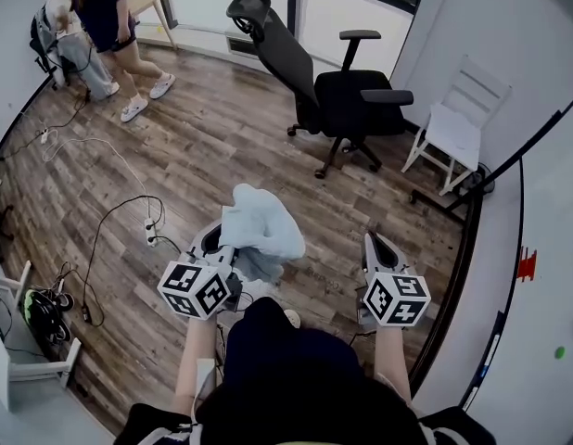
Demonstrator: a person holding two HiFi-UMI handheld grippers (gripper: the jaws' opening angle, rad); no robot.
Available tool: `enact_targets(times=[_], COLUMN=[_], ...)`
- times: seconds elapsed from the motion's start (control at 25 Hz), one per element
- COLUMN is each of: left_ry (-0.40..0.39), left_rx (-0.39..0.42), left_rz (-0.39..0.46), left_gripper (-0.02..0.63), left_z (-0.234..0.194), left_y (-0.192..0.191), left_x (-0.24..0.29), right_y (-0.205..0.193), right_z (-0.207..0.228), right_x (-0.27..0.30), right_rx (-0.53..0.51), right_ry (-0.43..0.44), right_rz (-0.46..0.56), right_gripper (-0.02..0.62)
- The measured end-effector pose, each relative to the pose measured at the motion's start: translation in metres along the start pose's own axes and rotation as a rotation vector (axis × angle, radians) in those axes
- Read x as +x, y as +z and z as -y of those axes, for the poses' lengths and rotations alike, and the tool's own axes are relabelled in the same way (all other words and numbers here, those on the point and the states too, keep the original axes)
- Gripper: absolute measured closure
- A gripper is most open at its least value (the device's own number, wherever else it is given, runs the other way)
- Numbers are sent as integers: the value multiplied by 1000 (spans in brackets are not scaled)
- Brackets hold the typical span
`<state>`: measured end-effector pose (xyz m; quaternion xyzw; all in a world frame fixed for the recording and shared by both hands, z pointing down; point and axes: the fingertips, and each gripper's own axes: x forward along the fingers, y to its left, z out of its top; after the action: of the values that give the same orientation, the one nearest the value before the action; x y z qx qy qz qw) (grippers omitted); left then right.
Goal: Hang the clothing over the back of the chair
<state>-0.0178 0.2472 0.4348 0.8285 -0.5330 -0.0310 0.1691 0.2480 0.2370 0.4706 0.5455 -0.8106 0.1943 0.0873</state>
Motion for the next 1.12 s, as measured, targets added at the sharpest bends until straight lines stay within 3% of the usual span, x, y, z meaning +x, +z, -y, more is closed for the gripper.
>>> enact_targets(times=[0.44, 1.12], left_ry=[8, -12], left_rx=[7, -17], left_rz=[11, 3], left_gripper=[588, 588], left_z=[1, -26], left_y=[2, 22], left_x=[-3, 84], right_y=[-21, 22], right_z=[1, 34], right_x=[0, 68], right_rx=[23, 5], right_ry=[4, -20], right_rz=[-43, -47], right_gripper=[565, 565])
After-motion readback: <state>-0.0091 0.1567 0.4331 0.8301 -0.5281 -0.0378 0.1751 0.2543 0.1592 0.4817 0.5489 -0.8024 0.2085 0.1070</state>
